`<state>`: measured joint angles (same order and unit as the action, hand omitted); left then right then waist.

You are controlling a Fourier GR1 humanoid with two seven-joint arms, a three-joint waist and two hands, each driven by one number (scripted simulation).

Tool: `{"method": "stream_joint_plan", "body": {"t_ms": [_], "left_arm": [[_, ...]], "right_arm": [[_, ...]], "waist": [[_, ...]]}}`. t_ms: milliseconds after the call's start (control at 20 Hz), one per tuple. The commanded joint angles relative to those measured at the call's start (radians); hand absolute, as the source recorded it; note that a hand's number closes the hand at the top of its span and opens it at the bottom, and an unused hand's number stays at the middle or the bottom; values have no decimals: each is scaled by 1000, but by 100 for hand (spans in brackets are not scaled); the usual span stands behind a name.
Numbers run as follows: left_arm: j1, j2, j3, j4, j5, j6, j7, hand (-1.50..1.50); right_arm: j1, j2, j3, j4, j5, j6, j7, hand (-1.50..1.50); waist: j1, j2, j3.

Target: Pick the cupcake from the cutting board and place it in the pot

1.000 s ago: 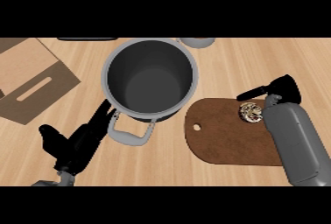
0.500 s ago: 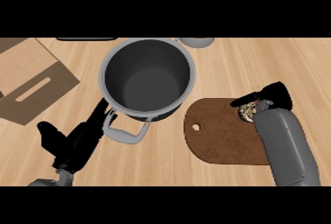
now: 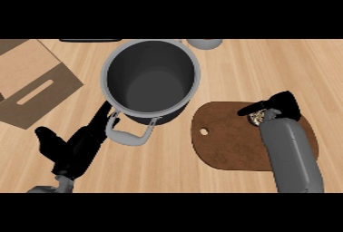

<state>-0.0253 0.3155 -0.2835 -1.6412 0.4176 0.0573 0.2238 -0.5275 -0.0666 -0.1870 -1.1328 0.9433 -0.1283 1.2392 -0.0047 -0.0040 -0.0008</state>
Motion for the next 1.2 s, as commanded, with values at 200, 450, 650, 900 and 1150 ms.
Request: {"method": "stream_joint_plan", "body": {"t_ms": [200,450,650,900,1150], "left_arm": [[-7,-20,19,53,6,-41,-27,0],[-27,-24,5,-23,-29,9,55,0],[2,-69,9,28,-47,-32,-25,0],[-8,-76,32,-8,-60,-31,50,0],[0,-72,61,-29,-62,-60,81,0]], "right_arm": [[14,64,-46,-17,50,20,203,-150],[80,65,-64,-16,60,14,144,-150],[-42,57,-127,58,24,-9,29,150],[29,56,-114,66,29,-67,-59,150],[-8,40,-84,101,69,-52,-50,150]], "waist": [[0,3,0],[2,2,1],[11,5,1],[7,4,1],[9,4,1]]}}
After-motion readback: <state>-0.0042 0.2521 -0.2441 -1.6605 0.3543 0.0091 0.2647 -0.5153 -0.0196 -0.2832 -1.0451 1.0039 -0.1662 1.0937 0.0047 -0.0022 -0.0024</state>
